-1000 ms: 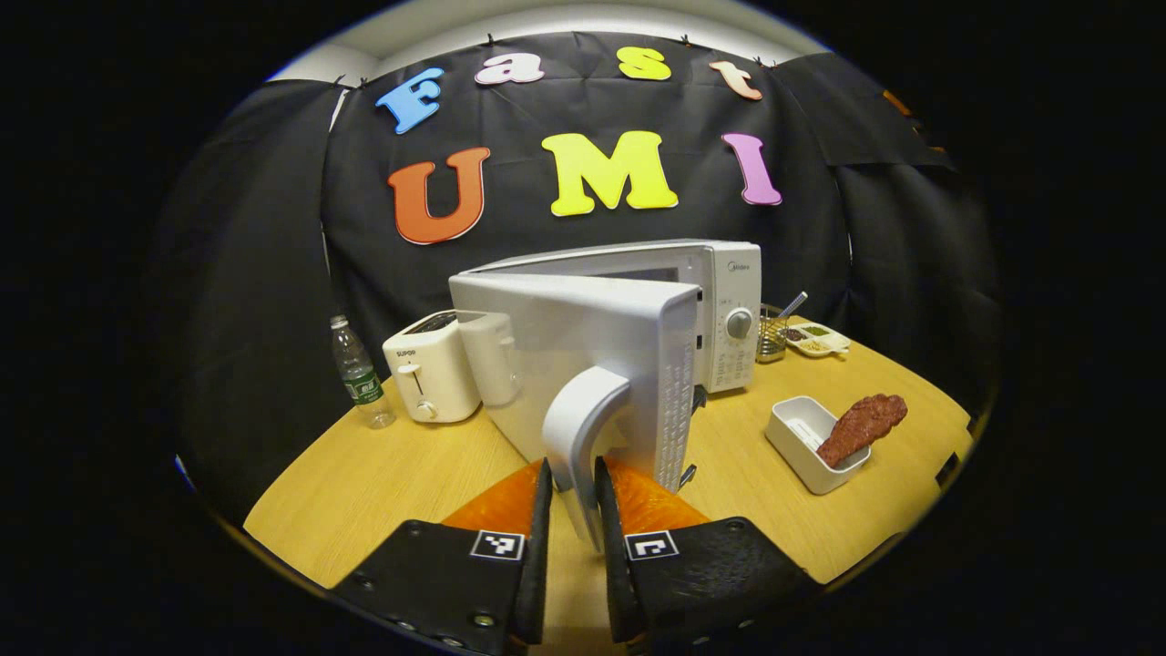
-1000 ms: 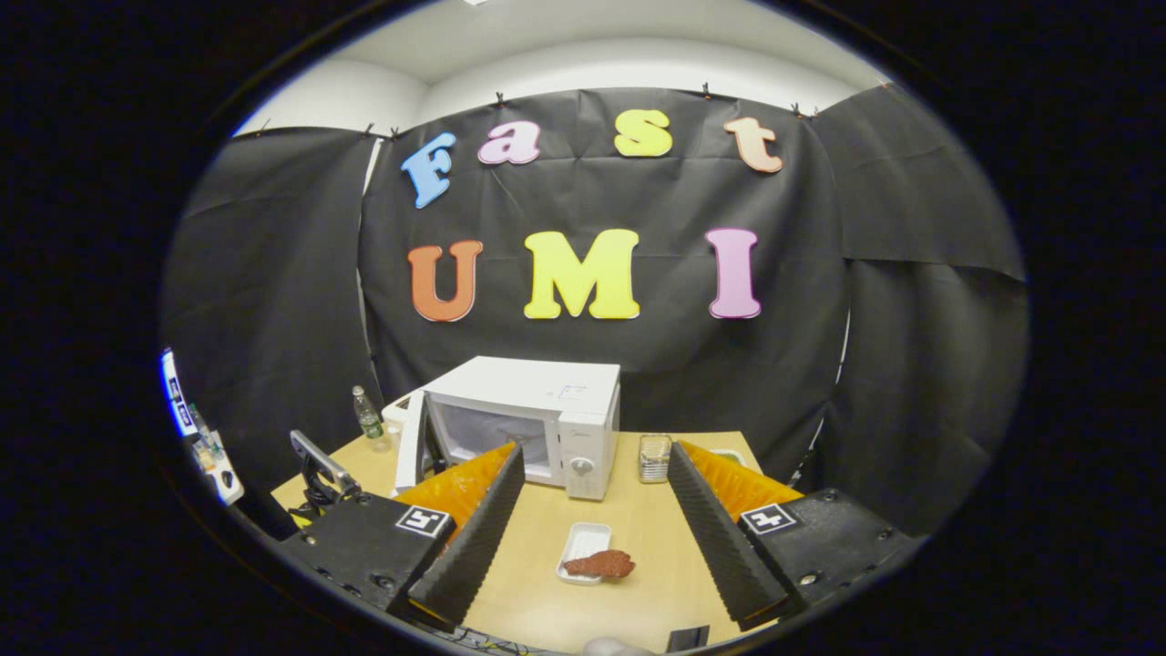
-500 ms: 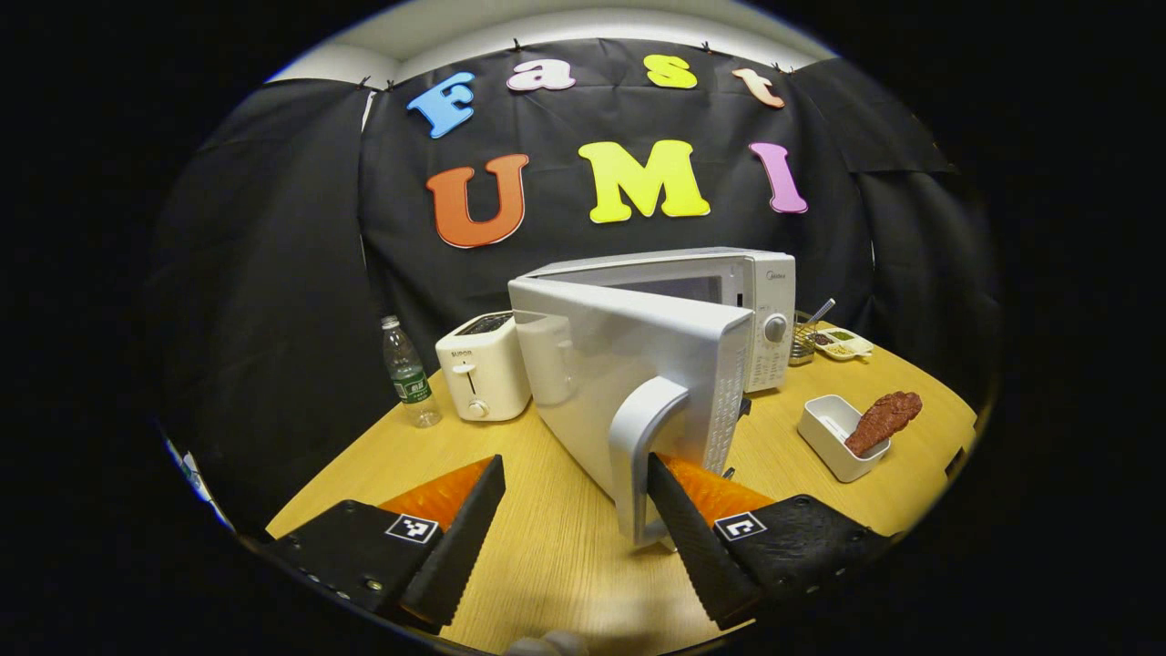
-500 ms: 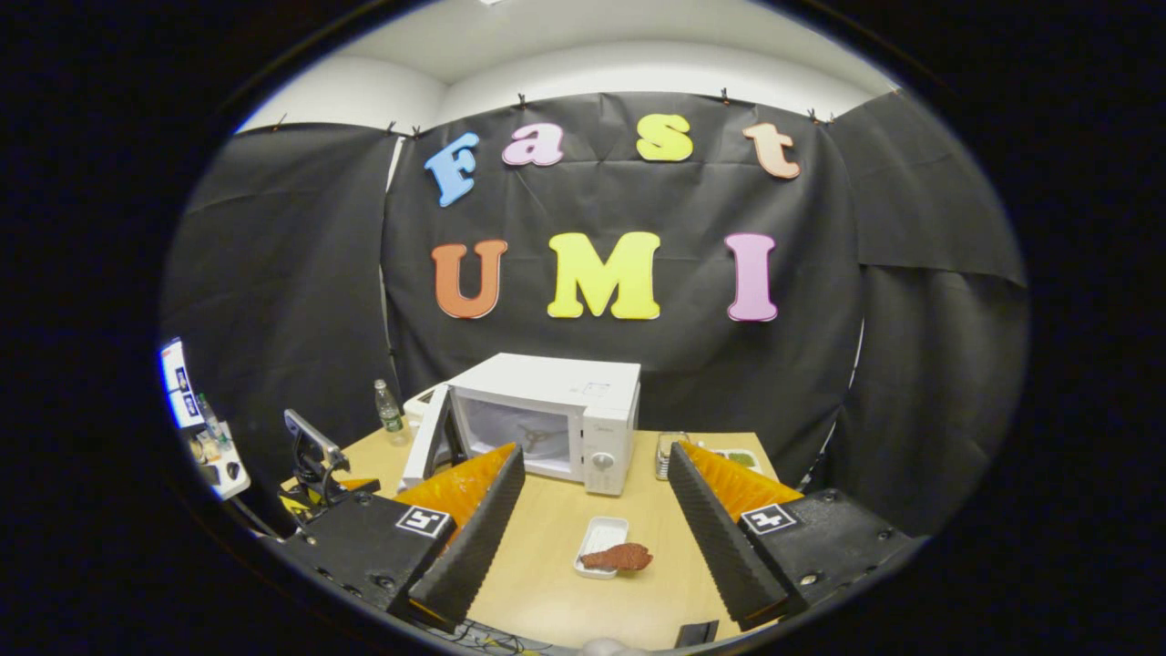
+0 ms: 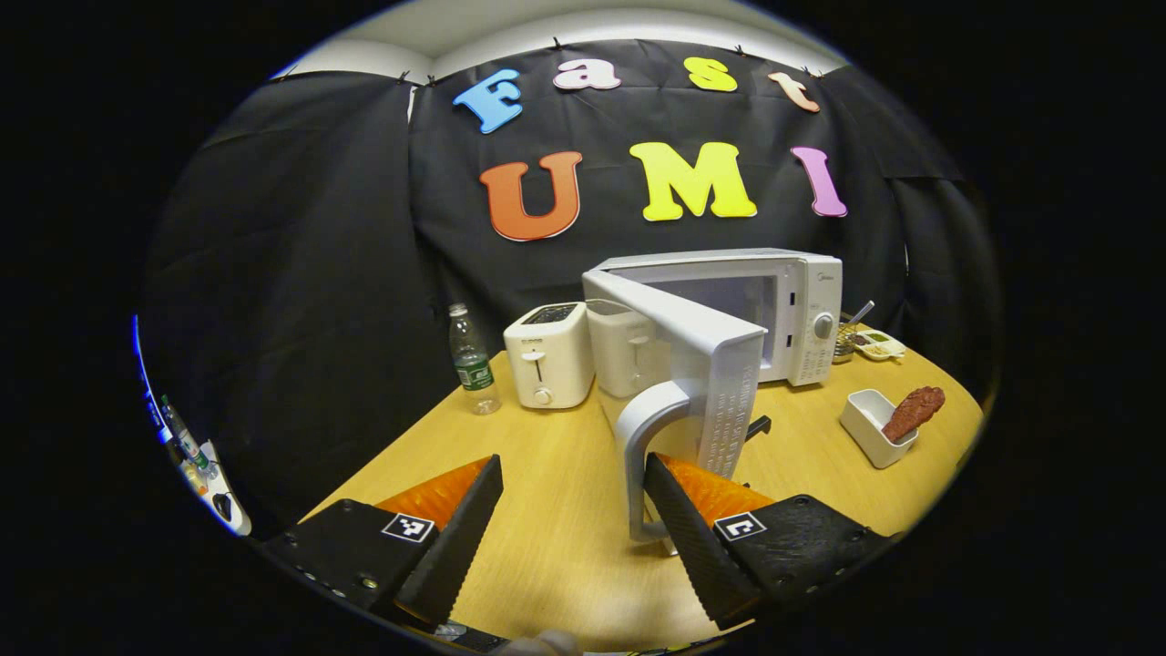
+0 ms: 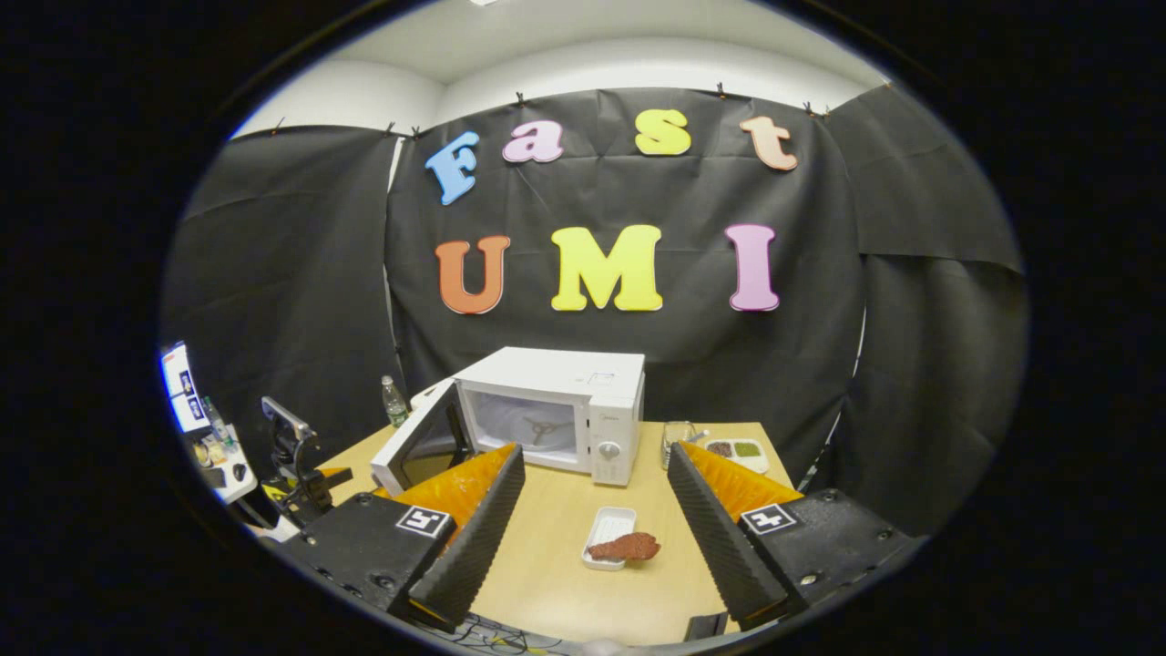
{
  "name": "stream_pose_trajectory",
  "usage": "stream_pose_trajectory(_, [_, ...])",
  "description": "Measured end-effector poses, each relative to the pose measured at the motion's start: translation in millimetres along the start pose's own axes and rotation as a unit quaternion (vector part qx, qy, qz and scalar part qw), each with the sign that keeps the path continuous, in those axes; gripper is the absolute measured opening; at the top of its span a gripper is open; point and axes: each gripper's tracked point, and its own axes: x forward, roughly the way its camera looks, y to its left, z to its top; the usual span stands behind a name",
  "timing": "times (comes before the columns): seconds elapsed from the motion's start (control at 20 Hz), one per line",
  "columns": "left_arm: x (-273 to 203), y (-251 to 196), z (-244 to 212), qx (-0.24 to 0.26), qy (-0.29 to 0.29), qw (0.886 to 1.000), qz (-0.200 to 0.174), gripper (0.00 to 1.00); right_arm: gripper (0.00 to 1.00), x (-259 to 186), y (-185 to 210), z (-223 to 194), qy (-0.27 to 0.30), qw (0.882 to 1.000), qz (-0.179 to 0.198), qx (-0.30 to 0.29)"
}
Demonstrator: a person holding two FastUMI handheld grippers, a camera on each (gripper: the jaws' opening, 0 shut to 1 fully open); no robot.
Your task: Open the microwave oven with the left hand, put the food in, and close the microwave oven.
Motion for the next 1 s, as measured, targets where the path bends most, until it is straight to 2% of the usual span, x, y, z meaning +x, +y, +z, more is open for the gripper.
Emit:
stream_pose_trajectory(0.3, [1.4,74.8,-13.9,-0.021,0.016,0.997,0.071,0.95,0.92,6.8,-18.3,-26.5,0.022,1.0,-0.016,0.001])
stream_pose_trajectory(0.5, [-13.6,88.4,-20.8,-0.024,0.018,0.996,0.085,0.95,0.92,20.3,-33.2,-55.0,0.04,0.999,-0.018,0.001])
stream_pose_trajectory(0.6, [-24.5,82.8,-22.0,-0.026,0.019,0.996,0.081,0.95,0.92,31.8,-43.3,-80.3,0.063,0.998,-0.013,0.016])
stream_pose_trajectory(0.65, [-29.7,75.5,-20.6,-0.028,0.018,0.996,0.078,0.95,1.0,38.8,-47.5,-92.2,0.072,0.997,-0.007,0.026])
stream_pose_trajectory(0.7, [-34.5,66.0,-18.7,-0.029,0.018,0.997,0.07,0.95,0.92,47.8,-53.1,-106.6,0.083,0.996,-0.005,0.028])
stream_pose_trajectory(0.85, [-40.7,30.7,-6.1,-0.019,0.013,0.999,0.046,0.95,0.92,77.6,-76.8,-168.6,0.152,0.988,0.003,0.036])
stream_pose_trajectory(0.9, [-40.7,17.8,-1.6,-0.018,0.01,0.999,0.035,0.95,1.0,89.1,-80.9,-185.5,0.171,0.984,0.013,0.053])
stream_pose_trajectory(0.95, [-40.6,5.5,4.2,-0.012,0.008,1.0,0.027,0.95,0.87,99.6,-85.0,-200.1,0.191,0.978,0.02,0.076])
stream_pose_trajectory(1.0, [-36.6,-2.8,7.2,-0.007,0.009,1.0,0.024,0.95,0.84,108.8,-89.1,-214.8,0.211,0.972,0.028,0.097])
